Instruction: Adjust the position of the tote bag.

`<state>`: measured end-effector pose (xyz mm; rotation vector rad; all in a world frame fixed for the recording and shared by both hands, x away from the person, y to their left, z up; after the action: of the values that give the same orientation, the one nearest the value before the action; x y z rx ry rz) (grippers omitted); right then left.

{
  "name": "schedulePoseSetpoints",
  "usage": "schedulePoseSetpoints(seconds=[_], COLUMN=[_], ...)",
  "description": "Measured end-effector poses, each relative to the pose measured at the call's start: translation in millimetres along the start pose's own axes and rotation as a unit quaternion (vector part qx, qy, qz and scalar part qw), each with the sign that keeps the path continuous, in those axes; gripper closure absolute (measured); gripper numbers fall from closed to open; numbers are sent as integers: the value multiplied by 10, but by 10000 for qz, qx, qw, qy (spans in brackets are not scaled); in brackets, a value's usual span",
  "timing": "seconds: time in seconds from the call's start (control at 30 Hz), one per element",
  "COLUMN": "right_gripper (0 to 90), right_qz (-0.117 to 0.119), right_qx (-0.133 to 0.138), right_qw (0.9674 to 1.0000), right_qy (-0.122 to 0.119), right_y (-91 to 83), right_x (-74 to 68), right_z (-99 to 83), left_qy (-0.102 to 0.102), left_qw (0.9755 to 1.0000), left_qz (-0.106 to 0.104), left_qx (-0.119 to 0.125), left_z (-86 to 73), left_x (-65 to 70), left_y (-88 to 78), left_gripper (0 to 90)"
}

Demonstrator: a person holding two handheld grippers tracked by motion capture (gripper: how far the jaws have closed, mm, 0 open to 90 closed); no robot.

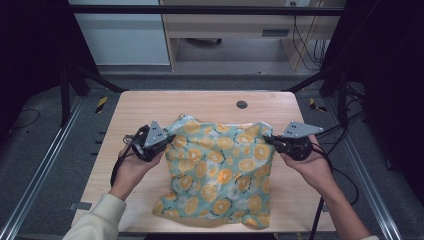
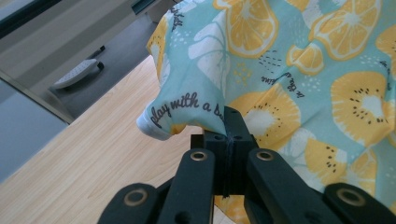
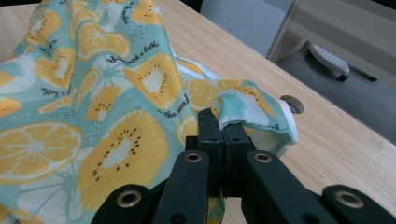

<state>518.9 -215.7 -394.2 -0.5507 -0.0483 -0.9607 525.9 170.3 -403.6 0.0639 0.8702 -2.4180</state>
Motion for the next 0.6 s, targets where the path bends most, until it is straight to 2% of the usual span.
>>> schedulePoseSetpoints(seconds=[0.13, 0.37, 0.6], right_gripper=[894, 894, 893], right_qz=[34, 102, 100], right_qx=[105, 173, 241], right_qw=[9999, 9998, 9996], right_qy=[-53, -73, -46], right_y=[-112, -233, -296], right_x=[-91, -213, -247], right_z=[-48, -141, -178], left_qy=[131, 186, 312], left_qw=[9999, 9998, 9993], left_qz=[1, -46, -45], left_qx=[18, 59, 217], left_z=[-56, -165, -174], left_x=[112, 255, 367], left_y=[-59, -91, -207], left_gripper=[900, 900, 900])
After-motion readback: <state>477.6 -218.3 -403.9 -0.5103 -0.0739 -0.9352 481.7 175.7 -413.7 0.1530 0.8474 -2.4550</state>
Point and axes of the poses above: each handheld gripper's, and its own axes: y roughly forward along the jaws, z roughly out of its top, x roughly to its right, the point moved 4 cm from there along y, roughly forward along the jaws, and after that the axes turned 12 degrees about -z, right-handed, at the moved point
